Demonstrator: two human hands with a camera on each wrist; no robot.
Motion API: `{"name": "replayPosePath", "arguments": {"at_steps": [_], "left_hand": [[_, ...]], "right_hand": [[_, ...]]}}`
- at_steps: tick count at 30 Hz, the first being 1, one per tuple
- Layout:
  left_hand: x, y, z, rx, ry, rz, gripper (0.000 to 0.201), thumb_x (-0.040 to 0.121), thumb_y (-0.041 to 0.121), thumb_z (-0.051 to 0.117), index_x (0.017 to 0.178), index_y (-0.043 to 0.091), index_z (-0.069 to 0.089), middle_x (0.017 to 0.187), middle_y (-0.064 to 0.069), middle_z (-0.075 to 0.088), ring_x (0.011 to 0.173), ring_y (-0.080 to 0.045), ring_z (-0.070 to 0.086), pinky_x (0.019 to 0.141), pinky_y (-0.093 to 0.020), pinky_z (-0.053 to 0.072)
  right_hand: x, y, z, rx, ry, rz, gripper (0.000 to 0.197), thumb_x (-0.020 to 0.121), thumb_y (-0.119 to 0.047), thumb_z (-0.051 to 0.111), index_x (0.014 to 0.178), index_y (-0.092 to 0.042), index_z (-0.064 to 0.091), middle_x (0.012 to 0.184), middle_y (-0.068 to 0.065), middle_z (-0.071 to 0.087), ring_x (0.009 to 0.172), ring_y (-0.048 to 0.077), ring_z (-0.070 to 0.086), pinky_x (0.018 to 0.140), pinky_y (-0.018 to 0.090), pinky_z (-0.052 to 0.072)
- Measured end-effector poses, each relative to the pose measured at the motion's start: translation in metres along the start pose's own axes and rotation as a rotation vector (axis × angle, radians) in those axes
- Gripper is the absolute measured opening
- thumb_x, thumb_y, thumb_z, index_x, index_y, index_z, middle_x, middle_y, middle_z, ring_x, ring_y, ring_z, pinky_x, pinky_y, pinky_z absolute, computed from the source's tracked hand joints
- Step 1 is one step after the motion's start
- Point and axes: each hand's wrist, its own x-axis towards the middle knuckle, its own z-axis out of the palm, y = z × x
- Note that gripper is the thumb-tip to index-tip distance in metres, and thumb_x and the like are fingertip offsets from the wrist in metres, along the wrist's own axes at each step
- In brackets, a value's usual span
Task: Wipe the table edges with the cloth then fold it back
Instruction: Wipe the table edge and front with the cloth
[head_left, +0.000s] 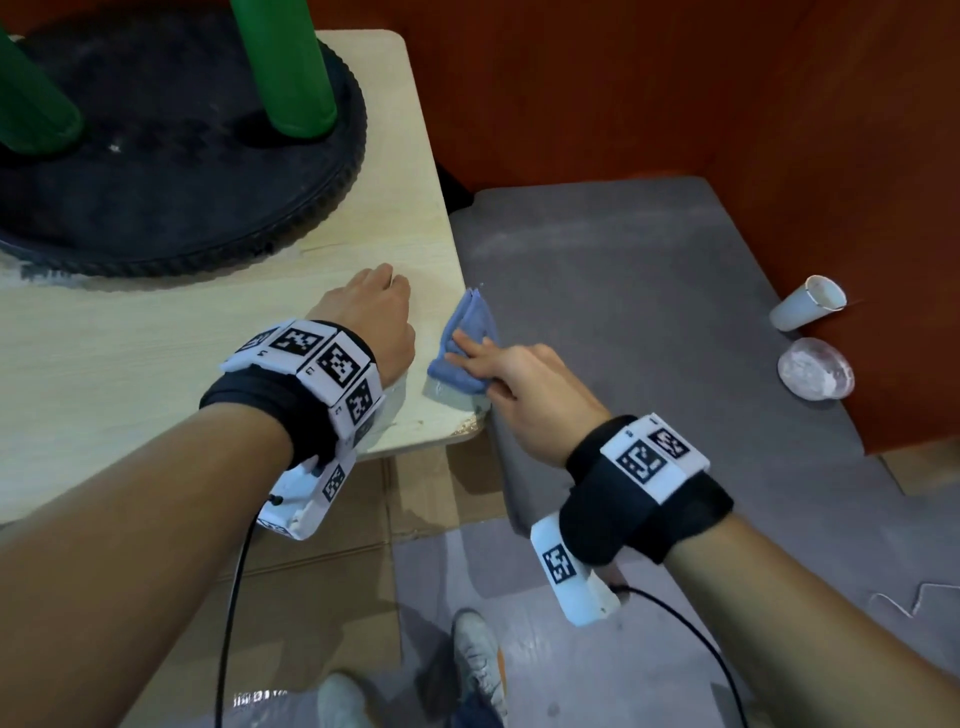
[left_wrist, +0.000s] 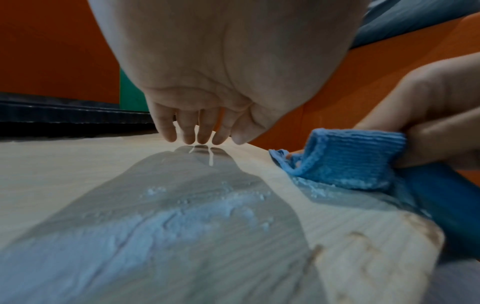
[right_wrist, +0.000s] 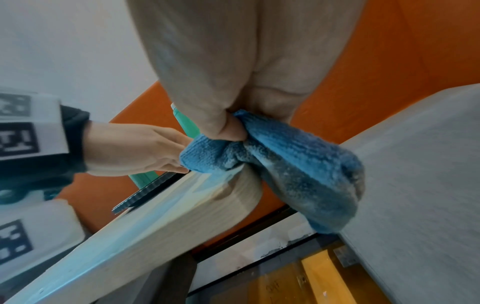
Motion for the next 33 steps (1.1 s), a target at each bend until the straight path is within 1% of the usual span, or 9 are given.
{"name": "replayPosePath", "arguments": {"at_steps": [4, 8, 11, 14, 18, 22, 26, 30, 33], "left_hand": [[-0.004, -0.001, 0.001, 0.022, -0.016, 0.008, 0.025, 0.093, 0.013, 0.040, 0.115, 0.004, 0.048, 0.121, -0.010, 0.046, 0.111, -0.030, 0.048, 0.089, -0.041, 0.042], [-0.008, -0.002, 0.001, 0.024, -0.012, 0.020, 0.024, 0.092, 0.013, 0.041, 0.114, 0.004, 0.048, 0.120, -0.011, 0.046, 0.110, -0.029, 0.048, 0.088, -0.040, 0.041], [-0.010, -0.004, 0.000, 0.033, -0.032, 0.030, 0.025, 0.093, 0.013, 0.040, 0.115, 0.004, 0.048, 0.123, -0.010, 0.045, 0.112, -0.029, 0.047, 0.088, -0.040, 0.040], [-0.010, -0.006, -0.002, 0.045, -0.054, 0.039, 0.024, 0.094, 0.013, 0.037, 0.113, 0.004, 0.050, 0.126, -0.010, 0.045, 0.116, -0.029, 0.047, 0.091, -0.040, 0.040], [-0.009, -0.008, -0.007, 0.046, -0.066, 0.062, 0.025, 0.096, 0.012, 0.033, 0.110, 0.005, 0.053, 0.121, -0.011, 0.049, 0.109, -0.031, 0.051, 0.092, -0.041, 0.042], [-0.009, -0.012, -0.005, 0.068, -0.044, 0.074, 0.026, 0.095, 0.014, 0.034, 0.108, 0.007, 0.055, 0.120, -0.009, 0.051, 0.102, -0.033, 0.055, 0.084, -0.039, 0.043], [-0.010, -0.011, -0.004, 0.075, -0.045, 0.076, 0.027, 0.096, 0.014, 0.036, 0.114, 0.006, 0.054, 0.124, -0.009, 0.049, 0.104, -0.033, 0.056, 0.084, -0.039, 0.042], [-0.012, -0.015, -0.005, 0.084, -0.034, 0.080, 0.026, 0.092, 0.007, 0.037, 0.113, 0.009, 0.052, 0.127, -0.007, 0.049, 0.105, -0.032, 0.056, 0.084, -0.038, 0.042], [-0.010, -0.018, -0.005, 0.097, -0.018, 0.080, 0.032, 0.089, 0.004, 0.038, 0.115, 0.011, 0.053, 0.131, -0.004, 0.049, 0.109, -0.029, 0.055, 0.085, -0.038, 0.042]], "right_hand": [[0.000, -0.001, -0.005, -0.006, -0.005, 0.013, 0.053, 0.091, 0.002, 0.034, 0.136, -0.020, 0.049, 0.152, -0.006, 0.034, 0.141, 0.018, 0.031, 0.115, 0.033, 0.028], [-0.003, -0.007, 0.003, 0.050, 0.055, 0.041, 0.046, 0.094, -0.005, 0.036, 0.137, -0.018, 0.048, 0.149, 0.003, 0.041, 0.138, 0.023, 0.037, 0.113, 0.035, 0.032], [-0.018, -0.003, 0.007, 0.030, 0.018, 0.020, 0.051, 0.090, 0.001, 0.037, 0.135, -0.018, 0.050, 0.150, -0.004, 0.037, 0.141, 0.016, 0.032, 0.115, 0.033, 0.029], [-0.003, -0.006, 0.000, 0.042, 0.058, 0.037, 0.053, 0.089, 0.003, 0.035, 0.135, -0.018, 0.051, 0.150, -0.004, 0.037, 0.141, 0.015, 0.031, 0.116, 0.028, 0.026], [-0.015, -0.010, 0.010, -0.002, 0.054, 0.059, 0.052, 0.091, 0.002, 0.036, 0.137, -0.019, 0.048, 0.150, -0.003, 0.038, 0.141, 0.019, 0.031, 0.116, 0.034, 0.027], [-0.012, -0.010, 0.004, 0.002, 0.063, 0.065, 0.054, 0.087, 0.003, 0.035, 0.133, -0.019, 0.053, 0.149, -0.006, 0.038, 0.139, 0.014, 0.034, 0.114, 0.024, 0.027], [-0.015, -0.019, 0.018, 0.011, 0.101, 0.111, 0.052, 0.091, 0.002, 0.035, 0.138, -0.017, 0.047, 0.151, -0.004, 0.034, 0.143, 0.018, 0.026, 0.118, 0.034, 0.023], [-0.014, -0.020, 0.012, 0.021, 0.115, 0.122, 0.052, 0.089, 0.002, 0.036, 0.136, -0.017, 0.050, 0.151, -0.003, 0.037, 0.141, 0.016, 0.031, 0.117, 0.034, 0.025], [0.011, -0.029, 0.009, -0.005, 0.113, 0.133, 0.049, 0.093, -0.001, 0.032, 0.137, -0.018, 0.047, 0.152, 0.004, 0.036, 0.142, 0.027, 0.028, 0.116, 0.039, 0.025]]}}
